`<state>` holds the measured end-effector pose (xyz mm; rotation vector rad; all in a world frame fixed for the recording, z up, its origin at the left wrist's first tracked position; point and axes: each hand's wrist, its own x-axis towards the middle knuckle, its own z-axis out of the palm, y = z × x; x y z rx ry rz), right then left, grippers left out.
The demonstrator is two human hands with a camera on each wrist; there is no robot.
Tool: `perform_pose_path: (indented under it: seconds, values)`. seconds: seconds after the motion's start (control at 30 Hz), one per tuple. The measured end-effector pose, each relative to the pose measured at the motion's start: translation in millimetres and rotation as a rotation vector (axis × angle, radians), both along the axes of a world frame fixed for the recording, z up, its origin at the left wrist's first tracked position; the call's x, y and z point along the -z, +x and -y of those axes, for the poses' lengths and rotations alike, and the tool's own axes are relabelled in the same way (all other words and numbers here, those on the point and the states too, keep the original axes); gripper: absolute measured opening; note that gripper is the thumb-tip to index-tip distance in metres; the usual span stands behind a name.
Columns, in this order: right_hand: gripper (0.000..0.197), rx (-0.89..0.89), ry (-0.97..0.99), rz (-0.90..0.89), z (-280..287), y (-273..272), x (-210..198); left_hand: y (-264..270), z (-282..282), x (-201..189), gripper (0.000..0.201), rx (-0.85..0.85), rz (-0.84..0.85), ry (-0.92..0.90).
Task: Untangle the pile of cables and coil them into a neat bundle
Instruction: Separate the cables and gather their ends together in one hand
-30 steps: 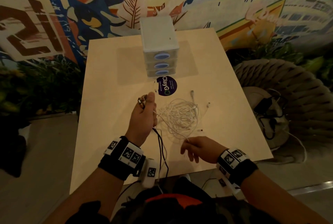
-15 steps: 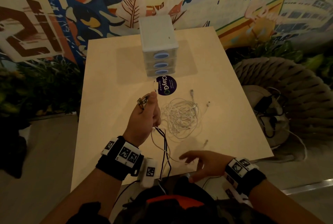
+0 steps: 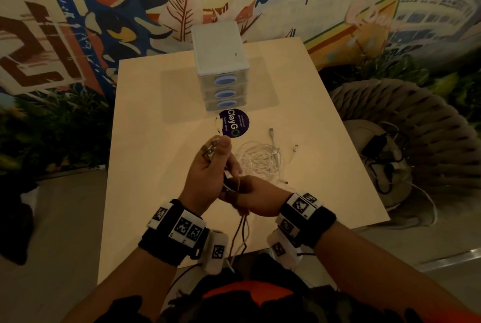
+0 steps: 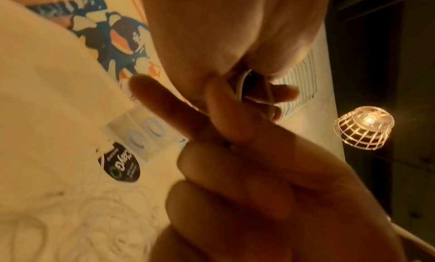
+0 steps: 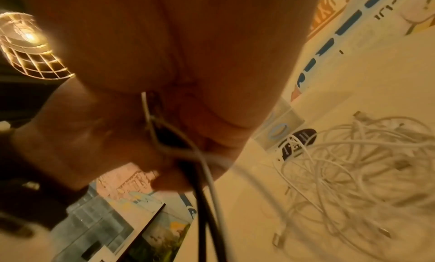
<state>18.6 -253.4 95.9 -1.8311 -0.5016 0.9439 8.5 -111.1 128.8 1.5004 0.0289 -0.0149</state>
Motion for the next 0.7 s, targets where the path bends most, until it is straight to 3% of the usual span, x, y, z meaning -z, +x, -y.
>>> perform_pose_path:
  seconds: [0.13,0.23,0.37,0.47,0.7]
  values:
    - [0.032,0.130,0.189,-0.112,5.7,-5.1,7.9,-1.3,-14.8,1.6,0.035,-0.077,-0.002,0.066]
    - [0.037,0.127,0.127,0.004,5.8,-3.9,11.4,-1.9,-11.0,6.5,0.018,-0.018,-0.133,0.010]
    - [0.032,0.107,0.092,0.072,0.0,-6.5,17.3,-1.2,-5.9,12.0,0.030,0.102,-0.286,-0.024]
    - [0.023,0.159,0.053,-0.026,3.9,-8.7,23.4,1.7,-3.5,15.2,0.035,0.120,-0.255,-0.114]
    - [0.036,0.168,0.114,-0.117,26.0,-14.8,43.6,4.6,0.7,17.9,0.032,0.045,-0.271,-0.384]
